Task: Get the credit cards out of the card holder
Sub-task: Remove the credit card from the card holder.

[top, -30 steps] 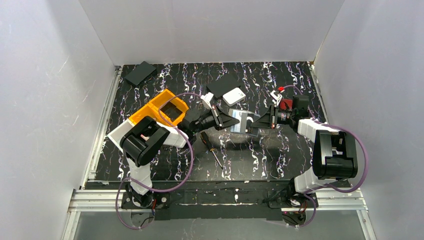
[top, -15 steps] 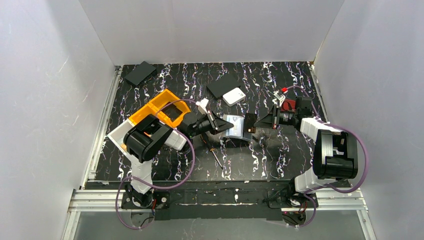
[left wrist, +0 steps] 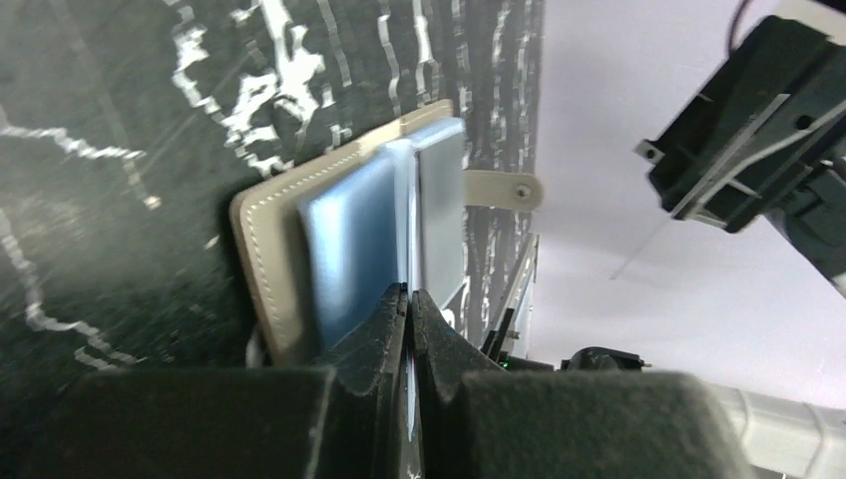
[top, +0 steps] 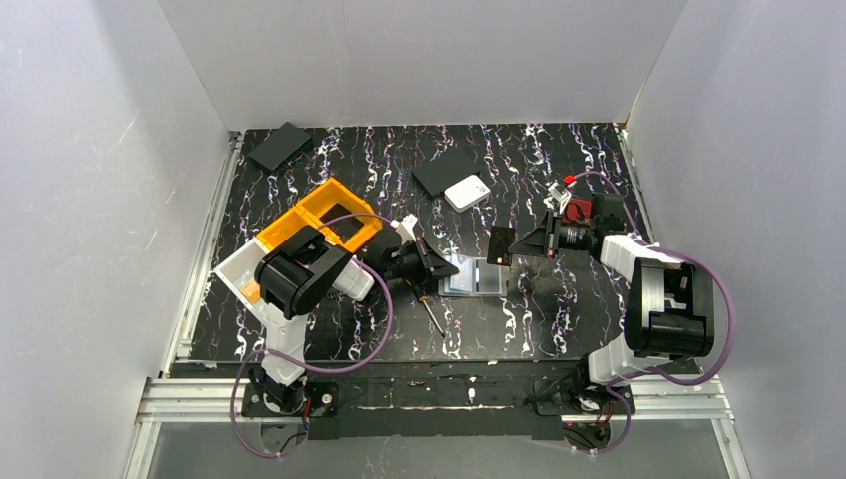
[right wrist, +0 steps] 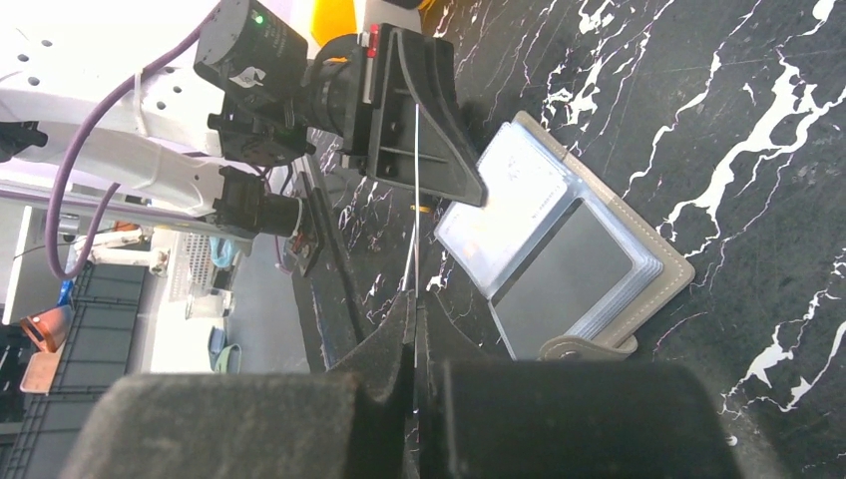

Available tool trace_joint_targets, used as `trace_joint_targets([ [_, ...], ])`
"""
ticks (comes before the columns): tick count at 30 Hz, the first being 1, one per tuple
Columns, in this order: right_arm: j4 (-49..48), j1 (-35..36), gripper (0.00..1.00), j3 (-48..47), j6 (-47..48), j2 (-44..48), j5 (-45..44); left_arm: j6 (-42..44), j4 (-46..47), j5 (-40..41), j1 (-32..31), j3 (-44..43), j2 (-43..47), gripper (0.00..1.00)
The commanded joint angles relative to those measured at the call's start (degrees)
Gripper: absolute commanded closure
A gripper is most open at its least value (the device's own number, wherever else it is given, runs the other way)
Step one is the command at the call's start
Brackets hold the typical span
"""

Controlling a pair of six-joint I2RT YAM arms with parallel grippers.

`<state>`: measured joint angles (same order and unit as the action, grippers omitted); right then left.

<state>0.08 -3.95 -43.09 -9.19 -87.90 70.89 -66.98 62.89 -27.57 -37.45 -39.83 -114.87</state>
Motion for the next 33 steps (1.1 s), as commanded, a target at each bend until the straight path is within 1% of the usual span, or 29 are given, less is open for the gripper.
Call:
trace_joint_targets([
  [1, -0.2, -0.3, 0.99, -2.3, 1.2, 0.7, 1.2, 4.1, -9.2, 1.3, 0.0, 0.1, 4.1, 0.96],
  [8, -0.2, -0.4, 0.99, -2.3, 1.3, 0.7, 1.5, 8.6, -20.8, 3.6, 0.0, -0.8, 9.8, 0.79],
  [10, 1.3, -0.4, 0.99, -2.3, 1.4, 0.7, 1.7, 10.3, -24.0, 4.9, 0.0, -0.7, 12.4, 0.75],
  [16, 1.6, -0.4, 0.99, -2.5, 1.8, 0.6, 2.4, 18.2, -33.0, 10.2, 0.0, 0.2, 25.0, 0.67],
  [20, 2.6, -0.4, 0.99, -2.7, 2.8, 0.7, 3.0, 23.1, -37.2, 13.5, 0.0, 1.0, 34.4, 0.56],
  [22, 3.2, -0.3, 0.99, -2.9, 3.4, 0.8, 3.4, 25.1, -37.9, 14.9, 0.0, 1.9, 38.6, 0.44],
  [23, 3.4, -0.4, 0.99, -2.9, 3.6, 0.9, 3.7, 25.3, -37.9, 15.7, 0.0, 2.7, 41.0, 0.36],
  [24, 3.6, -0.4, 0.99, -3.0, 3.9, 0.9, 3.9, 25.1, -37.8, 16.8, 0.1, 3.6, 43.1, 0.26],
  [25, 3.7, -0.3, 0.99, -3.0, 4.1, 1.1, 4.2, 24.5, -37.8, 18.0, 0.2, 5.0, 45.0, 0.12],
  [26, 3.9, -0.3, 0.99, -3.1, 4.4, 1.2, 4.3, 23.6, -37.8, 18.8, 0.4, 6.1, 47.1, 0.03],
  [29, 4.3, -0.3, 0.99, -3.1, 4.9, 1.7, 4.9, 22.0, -37.6, 17.5, 1.2, 8.4, 52.0, 0.02],
  [33, 4.6, 0.2, 0.99, -3.1, 5.6, 2.2, 6.5, 22.4, -37.4, 10.5, 1.8, 8.5, 53.8, 0.02],
])
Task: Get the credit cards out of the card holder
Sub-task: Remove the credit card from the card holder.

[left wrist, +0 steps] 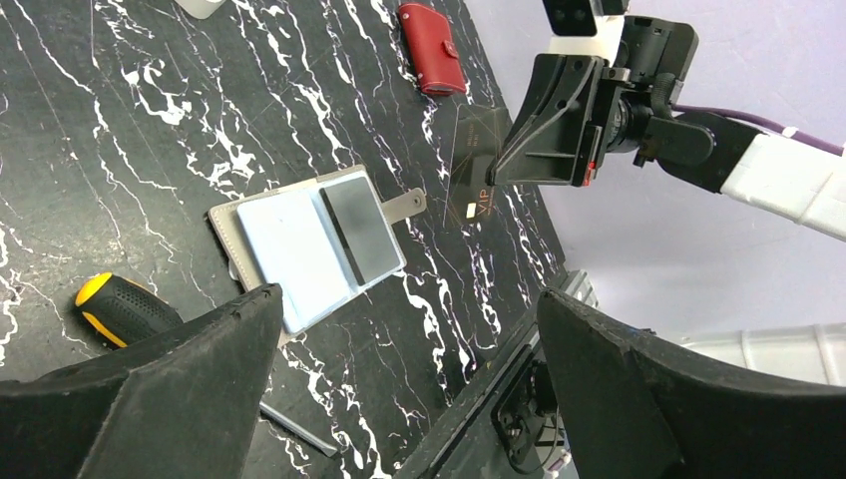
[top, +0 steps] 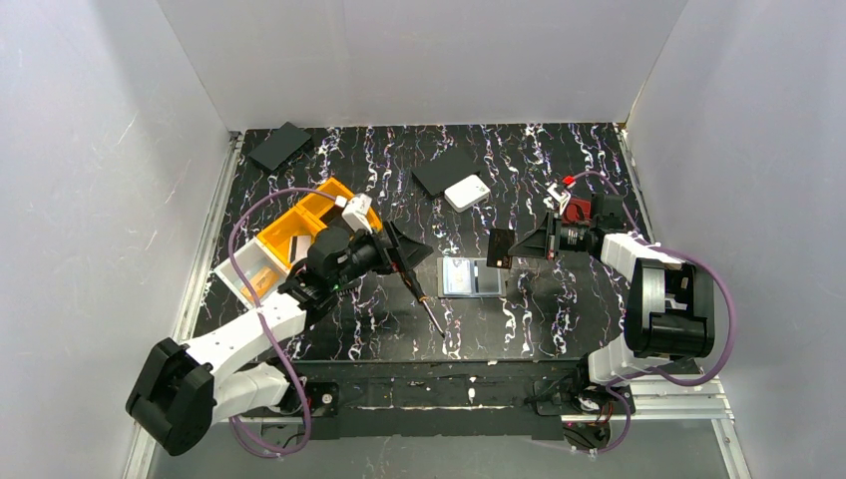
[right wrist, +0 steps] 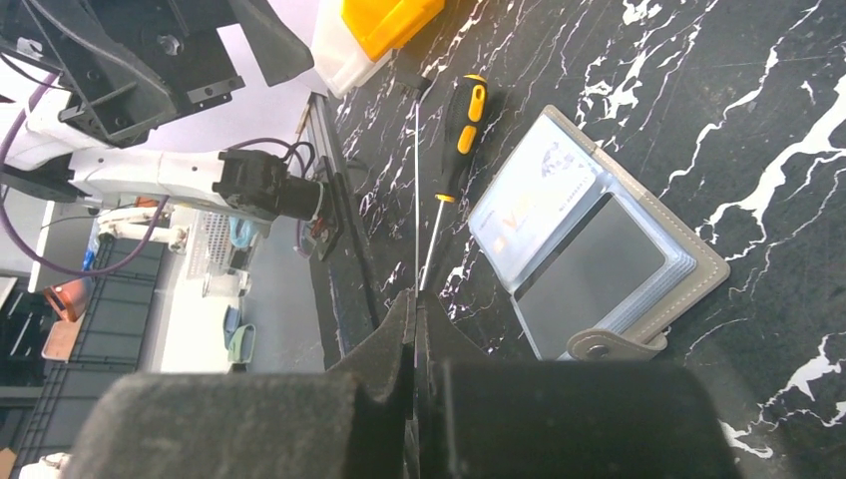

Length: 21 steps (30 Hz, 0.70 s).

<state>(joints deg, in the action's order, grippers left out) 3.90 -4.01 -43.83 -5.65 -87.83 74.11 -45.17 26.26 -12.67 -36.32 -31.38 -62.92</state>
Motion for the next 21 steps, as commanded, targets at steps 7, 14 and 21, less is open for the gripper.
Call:
trace_joint_targets([
  [7, 3.5, 1.2, 0.99, -3.2, 5.2, 2.1, 6.5, -0.8, 0.9, -11.7, -2.5, -4.8, -5.3, 0.02],
  [14, 6.8, 2.2, 0.99, -3.9, 9.0, 2.9, 9.5, 0.8, 4.7, -11.8, -7.8, -13.1, -16.3, 0.02],
  [21, 10.1, 2.9, 0.99, -5.0, 11.4, 2.7, 10.8, -0.8, 12.8, -13.2, -9.9, -17.0, -26.6, 0.06],
])
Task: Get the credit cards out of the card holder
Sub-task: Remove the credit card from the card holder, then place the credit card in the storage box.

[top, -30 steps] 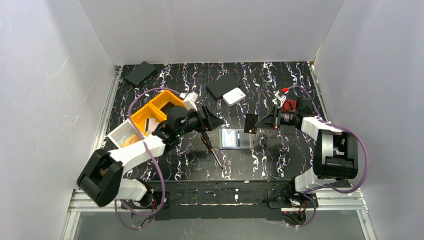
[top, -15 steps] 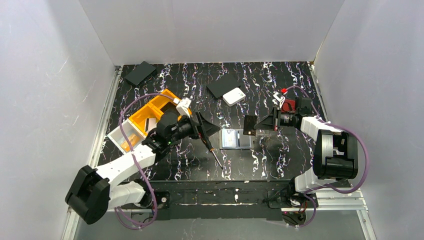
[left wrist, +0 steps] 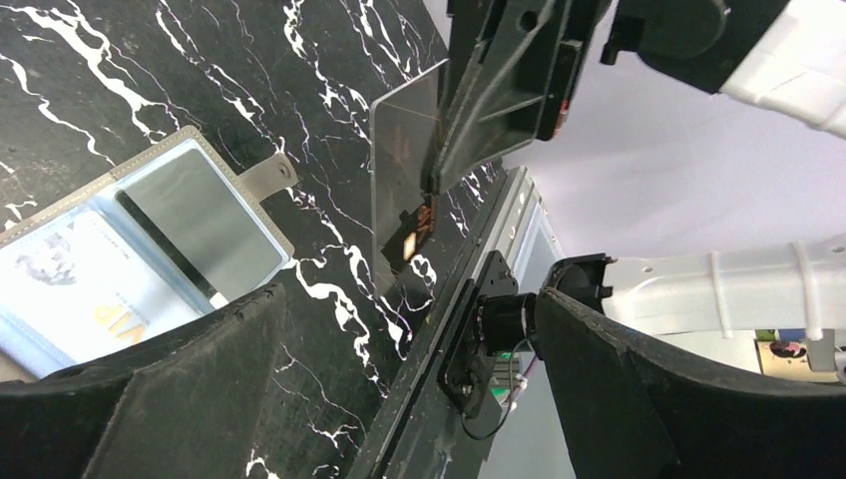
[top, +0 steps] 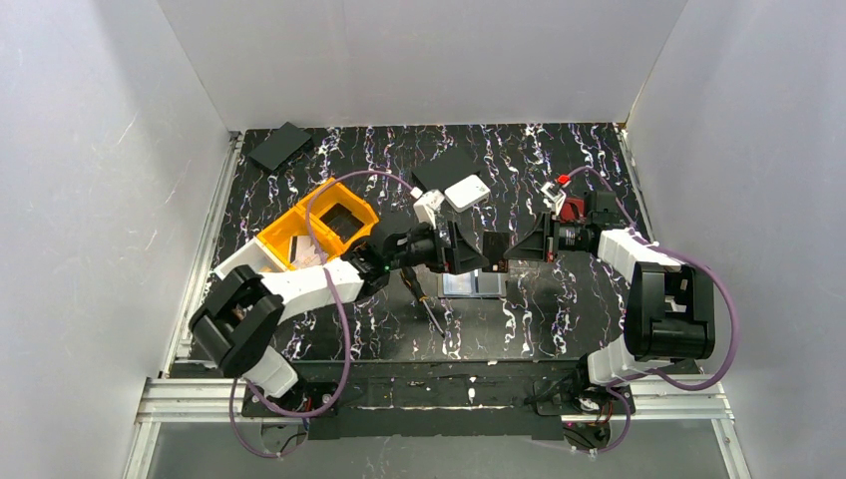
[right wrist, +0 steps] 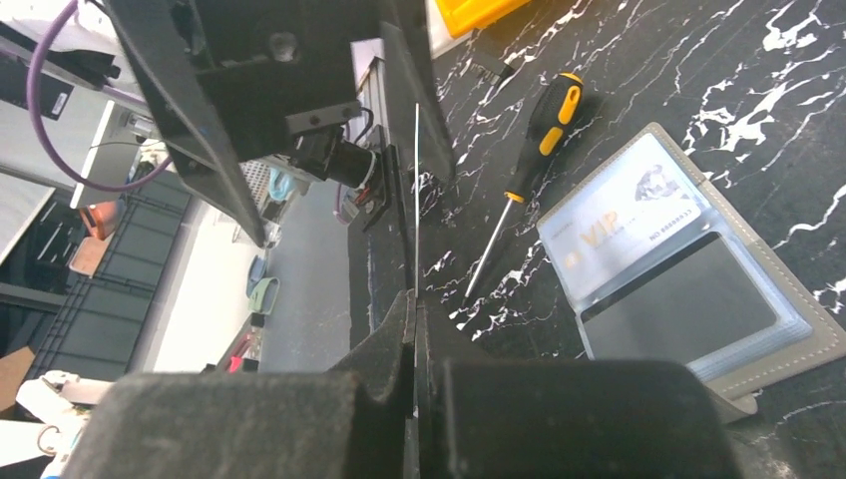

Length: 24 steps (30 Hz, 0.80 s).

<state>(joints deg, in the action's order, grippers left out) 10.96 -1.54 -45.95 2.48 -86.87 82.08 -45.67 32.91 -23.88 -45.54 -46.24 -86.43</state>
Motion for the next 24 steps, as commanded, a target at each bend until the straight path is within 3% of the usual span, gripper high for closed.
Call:
trace_joint_targets([
  [1, 3.2, 0.5, 0.99, -2.9, 3.5, 1.8, 2.8, -1.1, 7.4, -2.3, -0.7, -2.5, -4.1, 0.10],
  [16, 3.6, 0.9, 0.99, -2.9, 3.9, 1.9, 2.8, -7.1, 18.4, -7.9, -0.6, -6.0, -13.0, 0.58],
  [18, 3.6, 0.9, 0.99, -3.0, 3.9, 1.8, 2.8, -7.7, 19.1, -8.7, -0.5, -6.3, -13.5, 0.70],
  [21, 3.6, 0.9, 0.99, -2.9, 3.9, 1.9, 2.7, -8.8, 20.2, -9.7, -0.4, -6.4, -14.4, 0.99],
  [24, 3.5, 0.9, 0.99, -2.9, 4.0, 2.0, 2.5, -8.5, 20.9, -9.8, -0.1, -5.5, -14.3, 1.00],
])
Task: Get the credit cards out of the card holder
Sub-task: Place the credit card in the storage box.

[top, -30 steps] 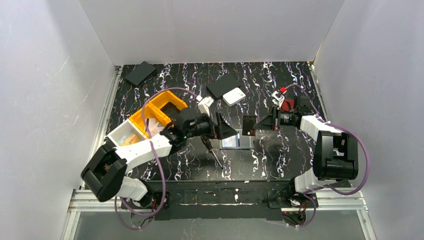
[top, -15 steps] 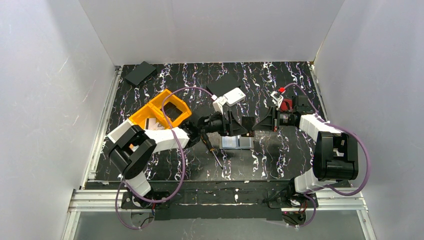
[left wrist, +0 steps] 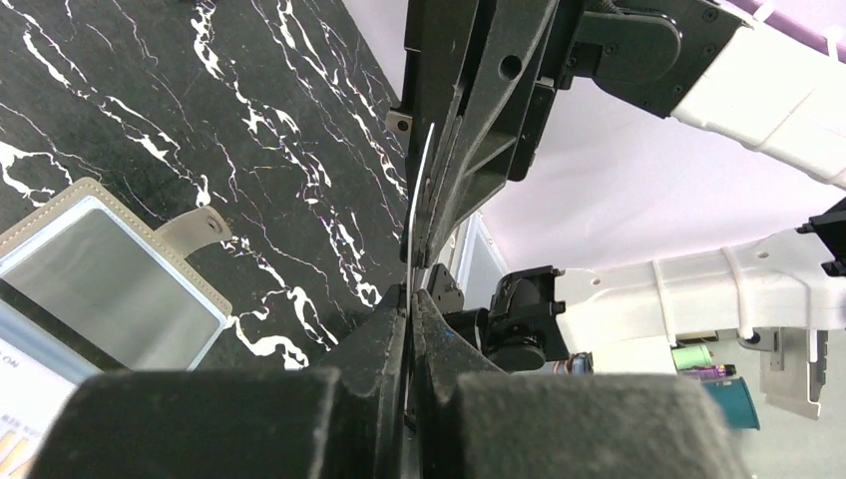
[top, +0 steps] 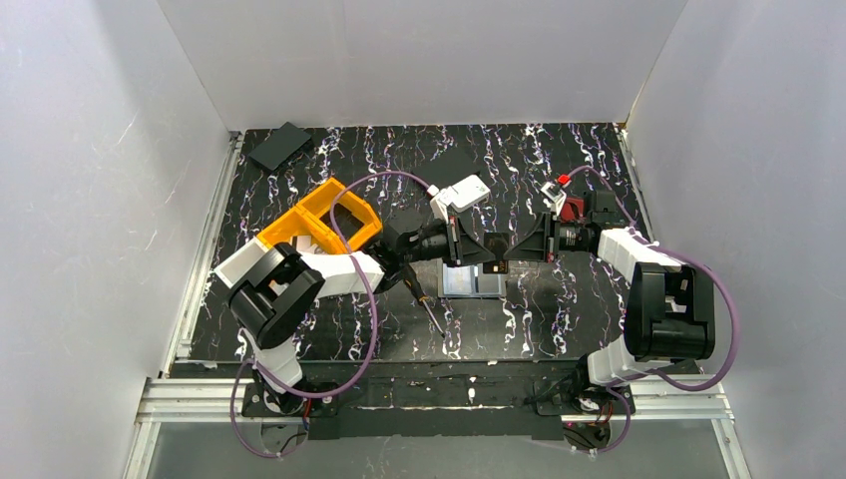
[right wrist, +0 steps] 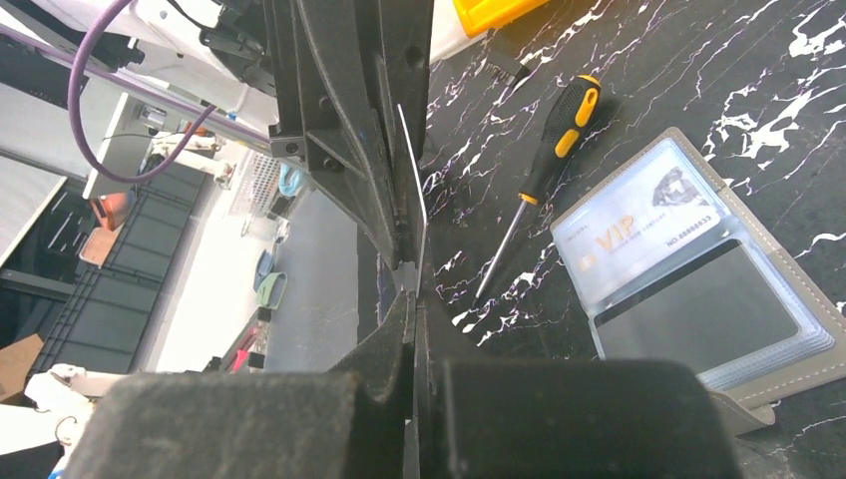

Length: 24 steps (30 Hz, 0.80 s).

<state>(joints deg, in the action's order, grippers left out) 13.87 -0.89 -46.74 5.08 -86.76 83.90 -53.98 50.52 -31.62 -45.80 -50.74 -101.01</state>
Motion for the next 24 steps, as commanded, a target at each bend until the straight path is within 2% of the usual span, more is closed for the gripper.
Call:
trace_joint_targets([
  [1, 0.7, 0.3, 0.97, -2.1, 1.3, 2.0, 0.1, 0.2, 3.4, -2.2, 0.4, -0.7, 0.6, 1.00],
  [3, 0.8, 0.3, 0.80, -2.1, 1.3, 2.7, -1.9, 1.2, 3.3, -3.1, 1.4, 0.3, 1.4, 1.00],
  [6, 0.8, 0.3, 0.46, -2.0, 1.5, 4.0, -6.0, 2.9, 2.3, -6.0, 4.0, 2.7, 4.0, 1.00],
  [8, 0.9, 0.3, 0.30, -1.9, 1.9, 5.0, -8.1, 5.4, -2.4, -8.3, 6.5, 4.2, 7.8, 1.00],
  [10, 1.4, 0.1, 0.18, -2.2, 2.5, 6.2, -11.4, 11.8, -14.4, -9.8, 8.8, 4.2, 12.7, 1.00],
  [12, 2.2, -0.1, 0.09, -2.5, 3.5, 7.8, -13.8, 23.0, -33.2, -9.0, 10.2, 1.3, 17.5, 1.00],
  [13, 2.2, -0.3, 0.06, -2.5, 3.7, 8.8, -14.8, 29.7, -47.7, -6.3, 10.7, -1.2, 19.3, 1.00],
  [15, 2.0, -0.6, 0.04, -2.2, 3.9, 9.9, -16.3, 45.8, -69.2, -2.0, 10.9, -10.2, 20.4, 1.00],
  [18, 1.9, -1.2, 0.03, -2.3, 3.8, 10.2, -17.1, 62.1, -94.0, 8.4, 11.5, -22.2, 17.8, 1.00],
  [21, 3.0, -1.7, 0.02, -2.8, 4.3, 9.9, -17.1, 71.5, -108.8, 21.5, 12.8, -31.6, 13.5, 1.00],
  [24, 4.3, -2.2, 0.02, -3.3, 5.7, 10.2, -17.3, 77.0, -113.6, 29.4, 15.0, -36.6, 9.9, 1.00],
])
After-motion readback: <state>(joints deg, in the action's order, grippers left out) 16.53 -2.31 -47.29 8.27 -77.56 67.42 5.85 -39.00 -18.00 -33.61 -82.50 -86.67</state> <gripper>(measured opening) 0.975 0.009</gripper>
